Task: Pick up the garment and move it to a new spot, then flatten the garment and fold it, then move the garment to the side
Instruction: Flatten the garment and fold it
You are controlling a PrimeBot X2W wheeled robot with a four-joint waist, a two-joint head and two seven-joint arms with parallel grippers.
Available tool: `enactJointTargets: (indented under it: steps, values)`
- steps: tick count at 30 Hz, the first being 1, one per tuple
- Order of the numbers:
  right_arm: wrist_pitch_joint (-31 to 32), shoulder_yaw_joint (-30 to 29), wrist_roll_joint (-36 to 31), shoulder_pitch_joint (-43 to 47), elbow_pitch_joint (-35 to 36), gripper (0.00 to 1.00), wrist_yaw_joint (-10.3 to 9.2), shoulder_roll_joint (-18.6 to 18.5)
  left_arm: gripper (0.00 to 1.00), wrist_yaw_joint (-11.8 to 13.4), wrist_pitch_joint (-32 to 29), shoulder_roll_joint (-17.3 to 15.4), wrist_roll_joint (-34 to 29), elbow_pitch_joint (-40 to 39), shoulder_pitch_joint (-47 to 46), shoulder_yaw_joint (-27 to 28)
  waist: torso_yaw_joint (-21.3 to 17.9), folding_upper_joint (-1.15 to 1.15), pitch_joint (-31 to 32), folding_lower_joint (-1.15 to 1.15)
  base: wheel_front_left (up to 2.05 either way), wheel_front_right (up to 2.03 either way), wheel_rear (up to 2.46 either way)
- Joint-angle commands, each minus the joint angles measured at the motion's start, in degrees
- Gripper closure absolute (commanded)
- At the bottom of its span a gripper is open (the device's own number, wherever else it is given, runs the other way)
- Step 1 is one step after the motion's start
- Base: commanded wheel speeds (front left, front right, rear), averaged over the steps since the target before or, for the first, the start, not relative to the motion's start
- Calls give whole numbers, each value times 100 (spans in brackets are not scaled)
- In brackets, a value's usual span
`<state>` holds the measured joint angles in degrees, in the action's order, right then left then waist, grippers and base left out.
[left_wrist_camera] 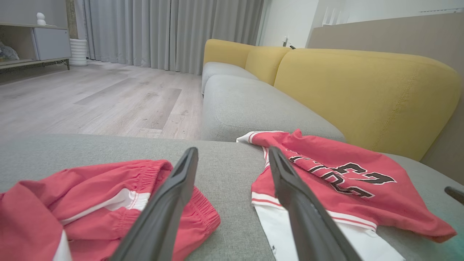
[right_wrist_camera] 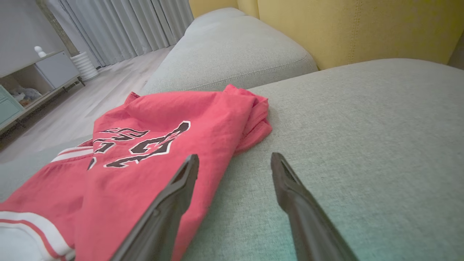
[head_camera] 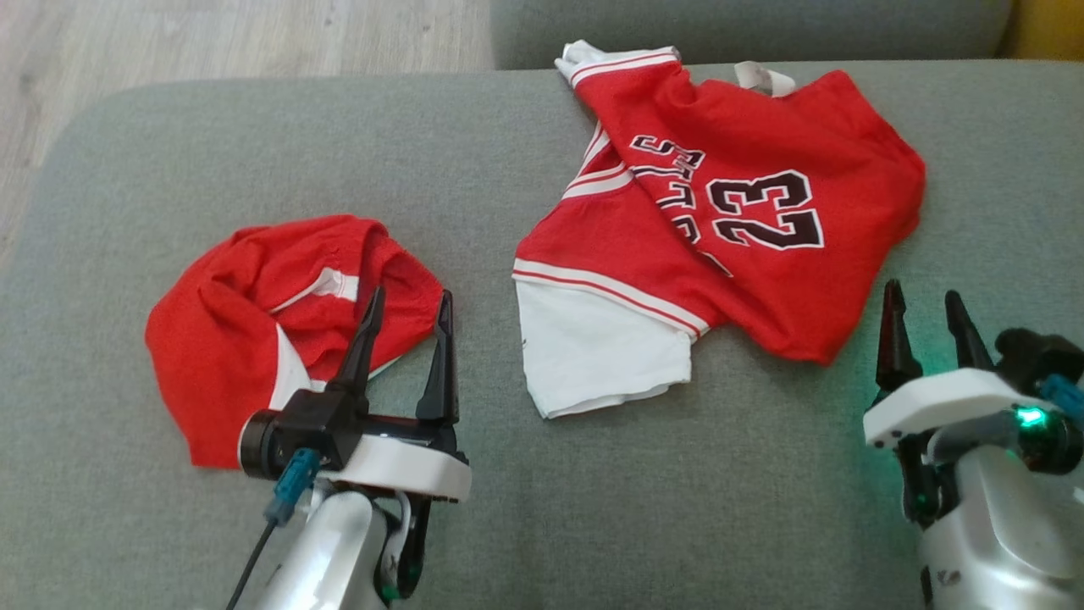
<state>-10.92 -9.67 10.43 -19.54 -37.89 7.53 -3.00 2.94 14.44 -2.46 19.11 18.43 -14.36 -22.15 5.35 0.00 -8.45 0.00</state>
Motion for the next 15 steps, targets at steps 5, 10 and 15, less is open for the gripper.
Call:
enactJointTargets:
  steps: [5,10,15]
  values:
    - [176,129,171,-327,114,0,-4,11,0,-49,56,-42,-41,-135,-183,147,157,0,-120,0,0,0,0]
    - [256,74,194,-497,-236,0,-4,12,0,-50,56,-42,-47,-131,-215,157,284,0,-222,0,0,0,0]
    - [158,90,285,-725,-654,96,-4,12,0,-71,56,-42,-61,-138,-258,194,351,0,-316,0,0,0,0]
